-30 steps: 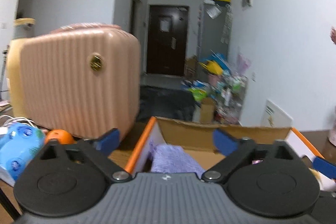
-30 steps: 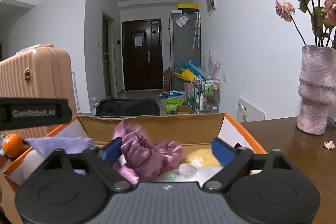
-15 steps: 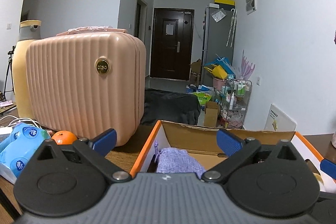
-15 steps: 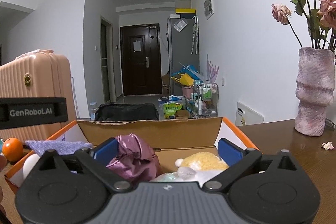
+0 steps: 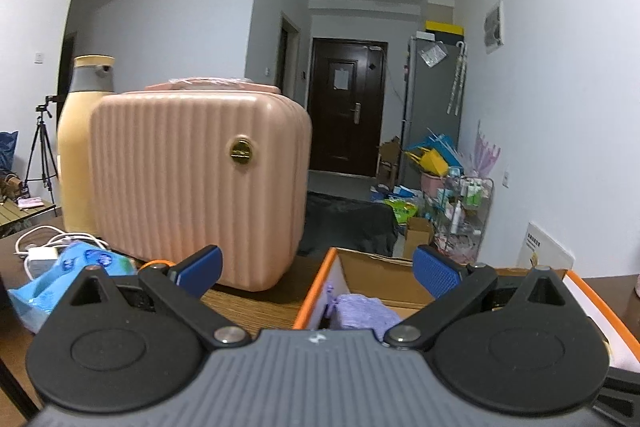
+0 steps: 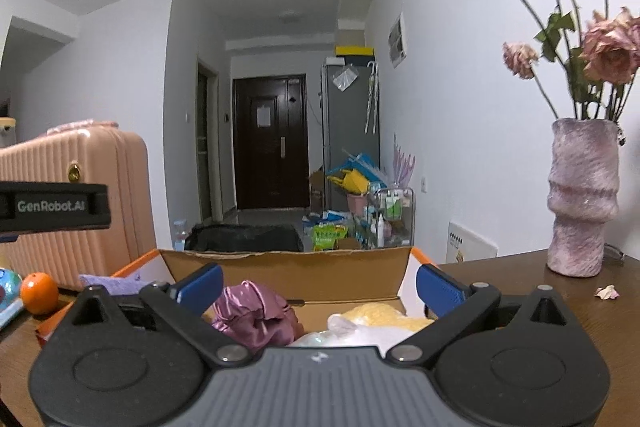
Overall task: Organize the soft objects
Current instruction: 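Move both grippers back from the box toward the items on the table, then lower the right gripper onto the blue handkerchief tissue pack, then close the right gripper on the blue tissue pack and lift it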
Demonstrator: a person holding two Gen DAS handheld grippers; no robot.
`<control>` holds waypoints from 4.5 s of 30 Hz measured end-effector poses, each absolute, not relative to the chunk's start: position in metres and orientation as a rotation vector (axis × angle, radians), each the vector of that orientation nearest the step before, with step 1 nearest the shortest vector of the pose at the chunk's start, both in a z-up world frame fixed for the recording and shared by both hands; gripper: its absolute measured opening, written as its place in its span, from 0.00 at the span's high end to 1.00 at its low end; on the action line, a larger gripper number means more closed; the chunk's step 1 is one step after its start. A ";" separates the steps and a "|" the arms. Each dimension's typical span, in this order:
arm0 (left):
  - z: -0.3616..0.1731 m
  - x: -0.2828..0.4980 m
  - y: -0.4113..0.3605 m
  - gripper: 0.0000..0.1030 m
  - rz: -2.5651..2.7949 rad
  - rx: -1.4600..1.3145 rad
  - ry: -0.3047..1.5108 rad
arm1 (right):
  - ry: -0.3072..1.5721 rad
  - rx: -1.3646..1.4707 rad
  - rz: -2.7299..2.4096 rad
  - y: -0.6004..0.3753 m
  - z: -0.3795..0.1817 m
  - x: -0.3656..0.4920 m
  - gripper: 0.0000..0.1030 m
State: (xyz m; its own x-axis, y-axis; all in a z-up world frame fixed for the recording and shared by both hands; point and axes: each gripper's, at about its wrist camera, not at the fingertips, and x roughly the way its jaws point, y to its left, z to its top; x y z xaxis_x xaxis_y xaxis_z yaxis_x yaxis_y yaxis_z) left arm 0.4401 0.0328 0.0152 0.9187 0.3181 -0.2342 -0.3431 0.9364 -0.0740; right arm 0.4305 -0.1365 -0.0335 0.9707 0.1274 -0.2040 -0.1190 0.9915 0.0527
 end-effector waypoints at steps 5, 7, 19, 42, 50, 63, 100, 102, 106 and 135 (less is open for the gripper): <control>0.016 0.425 0.038 0.00 0.346 -0.121 0.230 | 0.202 0.038 0.115 -0.143 -0.032 0.415 0.00; 0.015 0.419 0.038 0.00 0.343 -0.115 0.233 | 0.201 0.038 0.114 -0.145 -0.032 0.408 0.00; 0.009 0.375 0.035 0.00 0.337 -0.081 0.243 | 0.196 0.023 0.109 -0.155 -0.031 0.365 0.00; -0.001 0.299 0.020 0.00 0.284 -0.034 0.290 | 0.242 0.010 0.106 -0.178 -0.035 0.298 0.00; -0.008 0.278 0.010 0.00 0.238 -0.013 0.325 | 0.258 0.004 0.116 -0.186 -0.036 0.278 0.00; -0.021 0.254 -0.007 0.00 0.169 0.011 0.382 | 0.283 0.019 0.116 -0.202 -0.036 0.260 0.00; -0.036 0.271 0.050 0.00 0.146 -0.061 0.596 | 0.513 0.016 0.293 -0.145 -0.056 0.284 0.07; -0.035 0.270 0.055 0.00 0.146 -0.065 0.595 | 0.533 0.017 0.303 -0.139 -0.058 0.288 0.11; -0.034 0.267 0.062 0.00 0.141 -0.058 0.593 | 0.561 0.011 0.295 -0.127 -0.062 0.295 0.18; -0.037 0.268 0.081 0.00 0.130 -0.080 0.634 | 0.672 0.044 0.276 -0.104 -0.071 0.318 0.49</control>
State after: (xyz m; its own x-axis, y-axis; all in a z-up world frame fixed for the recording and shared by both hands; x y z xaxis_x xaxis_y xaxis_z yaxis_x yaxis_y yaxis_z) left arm 0.2676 0.0807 -0.0372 0.7977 0.0969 -0.5952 -0.1459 0.9887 -0.0346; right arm 0.3176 -0.1038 -0.0714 0.7476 0.2667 -0.6083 -0.2383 0.9626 0.1291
